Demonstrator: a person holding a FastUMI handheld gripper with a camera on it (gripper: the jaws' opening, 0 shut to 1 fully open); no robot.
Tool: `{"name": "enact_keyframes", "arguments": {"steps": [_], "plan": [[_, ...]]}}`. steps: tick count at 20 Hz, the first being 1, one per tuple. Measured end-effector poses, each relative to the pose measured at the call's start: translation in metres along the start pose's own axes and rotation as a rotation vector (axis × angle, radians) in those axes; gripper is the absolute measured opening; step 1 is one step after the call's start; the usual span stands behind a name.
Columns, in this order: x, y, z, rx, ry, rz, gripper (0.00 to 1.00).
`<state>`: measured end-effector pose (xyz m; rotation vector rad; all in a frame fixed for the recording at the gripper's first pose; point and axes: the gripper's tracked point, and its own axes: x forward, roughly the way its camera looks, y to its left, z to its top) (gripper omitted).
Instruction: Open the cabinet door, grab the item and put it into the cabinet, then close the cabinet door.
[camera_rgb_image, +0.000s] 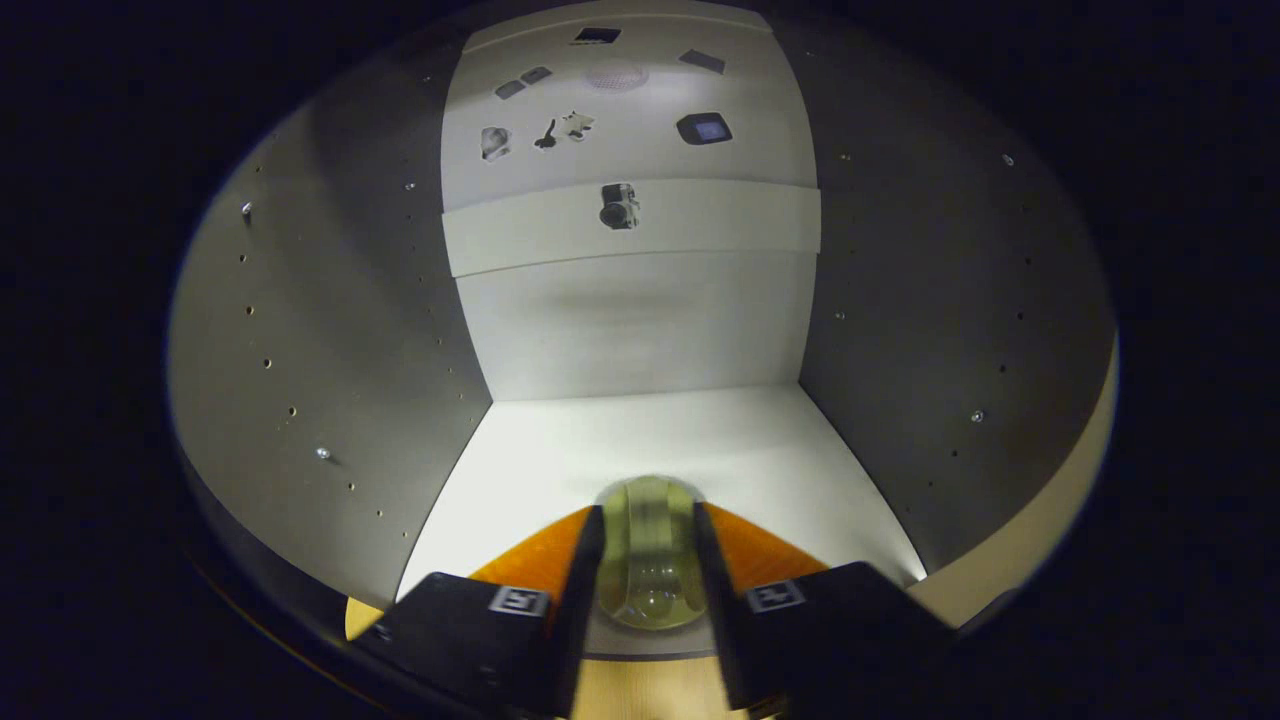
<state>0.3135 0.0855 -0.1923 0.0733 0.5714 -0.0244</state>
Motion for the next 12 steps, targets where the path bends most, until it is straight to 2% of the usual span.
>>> {"name": "enact_keyframes", "arguments": {"steps": [3,8,12], "plan": [[-0.008,-0.002,0.005,-0.028,-0.031,-0.015,0.99],[-0.038,0.000,0.022,-0.017,-0.119,-0.004,1.00],[-0.099,0.002,0.038,-0.004,-0.249,0.026,1.00]]}}
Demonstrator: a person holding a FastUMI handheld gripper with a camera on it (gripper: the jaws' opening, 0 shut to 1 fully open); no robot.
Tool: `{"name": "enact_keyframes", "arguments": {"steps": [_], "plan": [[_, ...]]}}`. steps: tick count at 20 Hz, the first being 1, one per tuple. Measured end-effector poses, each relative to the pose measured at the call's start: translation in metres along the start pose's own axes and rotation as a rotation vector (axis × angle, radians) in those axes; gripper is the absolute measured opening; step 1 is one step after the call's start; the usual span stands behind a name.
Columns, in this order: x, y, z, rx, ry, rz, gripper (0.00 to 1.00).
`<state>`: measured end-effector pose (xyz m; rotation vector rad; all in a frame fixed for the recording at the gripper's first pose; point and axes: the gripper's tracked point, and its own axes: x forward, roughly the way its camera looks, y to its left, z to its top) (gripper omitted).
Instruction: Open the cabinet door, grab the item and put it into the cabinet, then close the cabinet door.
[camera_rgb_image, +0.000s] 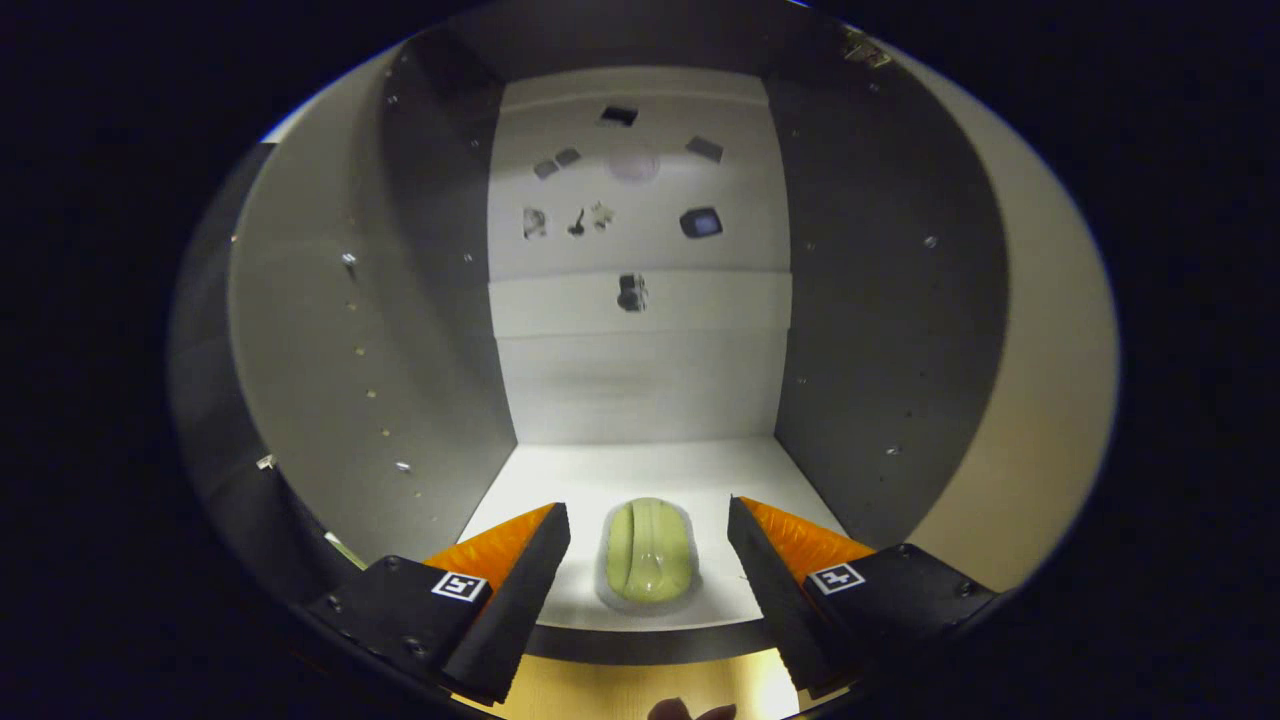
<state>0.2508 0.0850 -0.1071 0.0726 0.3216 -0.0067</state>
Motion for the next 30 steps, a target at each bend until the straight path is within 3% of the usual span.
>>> {"name": "enact_keyframes", "arguments": {"steps": [5,12,19,25,30], "plan": [[-0.093,-0.001,0.027,0.008,-0.146,0.033,1.00],[-0.225,-0.011,0.037,-0.094,-0.258,0.077,0.99],[-0.321,-0.034,0.012,-0.076,-0.252,0.125,0.98],[-0.388,-0.097,0.005,-0.049,-0.268,0.090,0.98],[-0.404,-0.192,0.002,-0.011,-0.249,-0.093,0.98]]}}
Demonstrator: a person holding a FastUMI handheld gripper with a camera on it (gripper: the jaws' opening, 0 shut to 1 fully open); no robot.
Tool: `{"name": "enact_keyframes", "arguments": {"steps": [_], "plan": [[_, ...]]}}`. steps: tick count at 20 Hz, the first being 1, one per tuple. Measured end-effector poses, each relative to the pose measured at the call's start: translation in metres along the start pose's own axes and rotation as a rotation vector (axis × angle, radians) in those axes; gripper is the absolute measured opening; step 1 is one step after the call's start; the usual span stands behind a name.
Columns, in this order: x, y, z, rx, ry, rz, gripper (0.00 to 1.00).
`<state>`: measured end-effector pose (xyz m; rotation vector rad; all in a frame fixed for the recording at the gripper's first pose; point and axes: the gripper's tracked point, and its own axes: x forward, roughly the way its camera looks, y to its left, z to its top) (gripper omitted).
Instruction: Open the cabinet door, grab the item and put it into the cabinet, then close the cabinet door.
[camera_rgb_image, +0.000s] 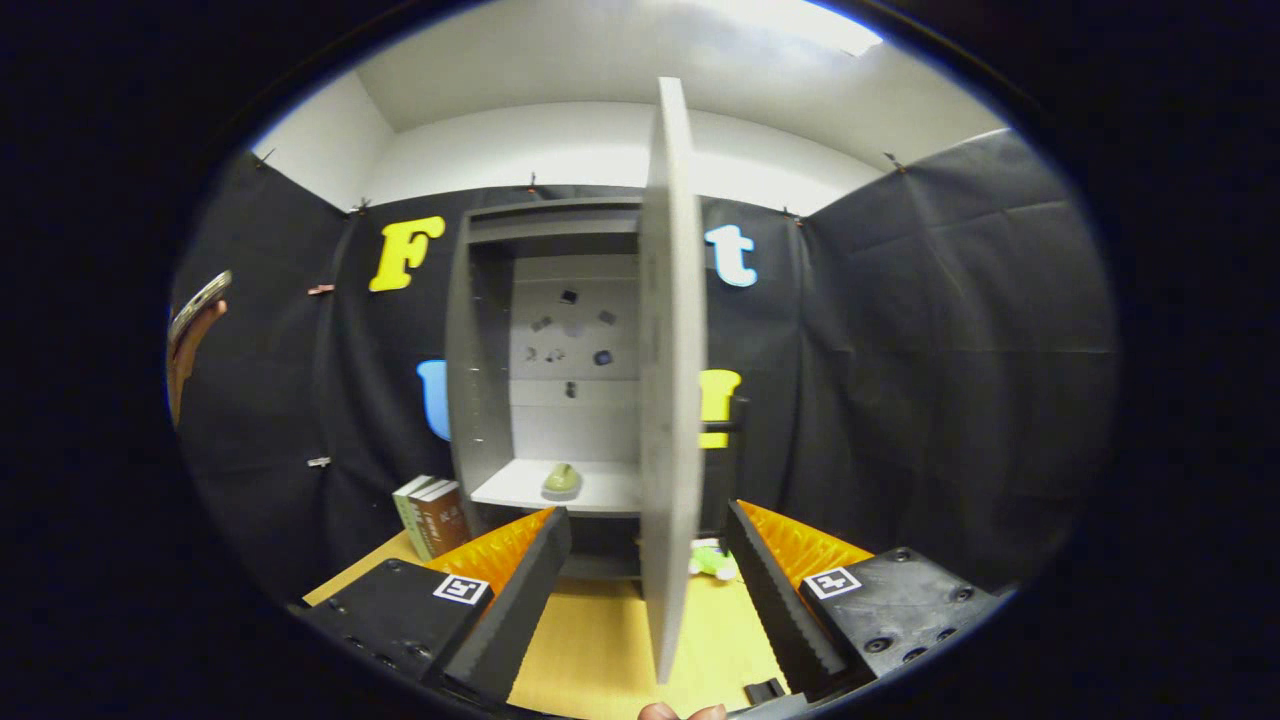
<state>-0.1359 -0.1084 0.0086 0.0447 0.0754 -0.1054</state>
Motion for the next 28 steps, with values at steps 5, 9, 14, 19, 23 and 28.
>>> {"name": "enact_keyframes", "arguments": {"steps": [5,9,14,19,23,28], "plan": [[0.011,-0.082,-0.011,0.032,0.013,-0.173,0.98],[0.039,-0.089,-0.025,0.043,0.038,-0.191,0.98],[0.047,-0.072,-0.024,0.009,0.030,-0.177,0.97],[0.042,-0.038,-0.027,0.031,0.049,-0.129,0.97],[0.040,-0.004,-0.030,0.047,0.059,-0.061,0.97],[0.048,0.045,-0.035,0.074,0.076,0.037,0.98]]}}
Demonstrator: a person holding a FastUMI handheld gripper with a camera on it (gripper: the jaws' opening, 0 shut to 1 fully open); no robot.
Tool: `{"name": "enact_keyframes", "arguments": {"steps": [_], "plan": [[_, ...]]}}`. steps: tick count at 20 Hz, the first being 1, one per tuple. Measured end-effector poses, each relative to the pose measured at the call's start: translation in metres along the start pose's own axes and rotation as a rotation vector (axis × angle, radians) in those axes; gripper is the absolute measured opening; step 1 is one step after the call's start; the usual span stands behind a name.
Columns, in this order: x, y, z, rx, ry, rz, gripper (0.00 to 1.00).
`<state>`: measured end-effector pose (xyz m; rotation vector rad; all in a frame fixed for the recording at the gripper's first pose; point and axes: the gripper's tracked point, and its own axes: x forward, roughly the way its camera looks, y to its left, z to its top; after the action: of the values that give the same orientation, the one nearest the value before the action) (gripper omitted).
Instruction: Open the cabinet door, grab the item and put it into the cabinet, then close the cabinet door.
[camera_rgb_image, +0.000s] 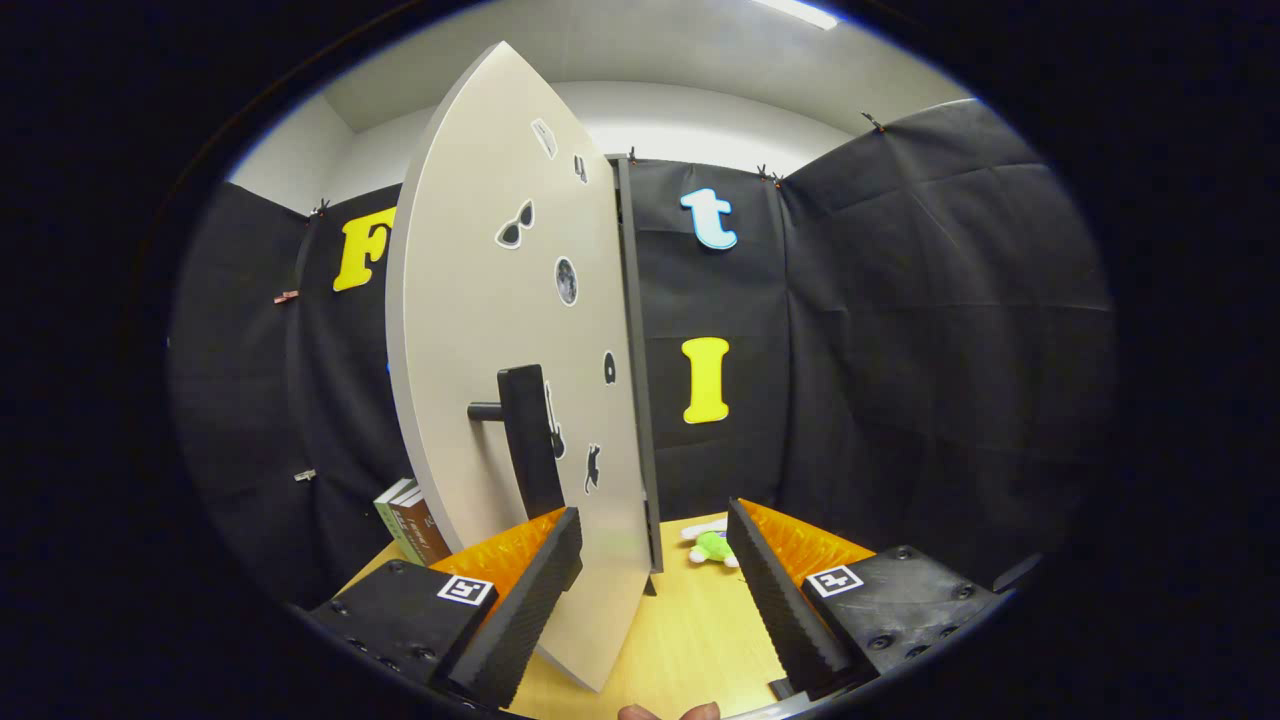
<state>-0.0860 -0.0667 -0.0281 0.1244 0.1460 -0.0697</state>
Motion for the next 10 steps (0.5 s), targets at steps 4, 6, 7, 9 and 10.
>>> {"name": "enact_keyframes", "arguments": {"steps": [4,6,7,9,10], "plan": [[0.011,0.042,-0.006,0.014,0.016,0.087,0.98],[0.020,0.060,-0.009,0.013,0.018,0.116,0.98],[0.024,0.068,-0.010,0.004,0.017,0.126,0.98],[0.032,0.086,-0.011,-0.018,0.010,0.147,0.98],[0.037,0.097,-0.012,-0.027,0.009,0.163,0.98]]}}
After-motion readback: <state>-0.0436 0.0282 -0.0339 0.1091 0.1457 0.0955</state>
